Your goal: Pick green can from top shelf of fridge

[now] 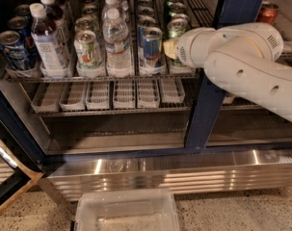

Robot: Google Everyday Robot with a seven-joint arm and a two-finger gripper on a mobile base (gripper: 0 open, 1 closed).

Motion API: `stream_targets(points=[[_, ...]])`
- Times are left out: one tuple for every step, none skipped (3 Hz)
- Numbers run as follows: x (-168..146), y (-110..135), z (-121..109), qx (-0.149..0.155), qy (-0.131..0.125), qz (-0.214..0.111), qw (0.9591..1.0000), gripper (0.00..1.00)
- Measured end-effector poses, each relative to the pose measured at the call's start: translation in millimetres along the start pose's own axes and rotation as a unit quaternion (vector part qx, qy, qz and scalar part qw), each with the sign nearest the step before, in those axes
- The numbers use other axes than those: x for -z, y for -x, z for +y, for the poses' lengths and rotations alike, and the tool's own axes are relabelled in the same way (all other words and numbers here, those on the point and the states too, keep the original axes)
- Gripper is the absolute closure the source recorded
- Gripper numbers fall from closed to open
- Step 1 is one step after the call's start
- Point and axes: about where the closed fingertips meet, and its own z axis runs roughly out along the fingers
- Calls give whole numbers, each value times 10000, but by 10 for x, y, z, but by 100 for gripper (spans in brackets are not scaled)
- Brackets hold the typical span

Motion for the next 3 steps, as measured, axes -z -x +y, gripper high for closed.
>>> stream_targets(points=[[49, 77, -7, 30, -25, -102, 9999, 100], [43, 55, -5, 30, -25, -103, 9999, 100], [108, 134, 12, 86, -33, -208, 9997, 100]])
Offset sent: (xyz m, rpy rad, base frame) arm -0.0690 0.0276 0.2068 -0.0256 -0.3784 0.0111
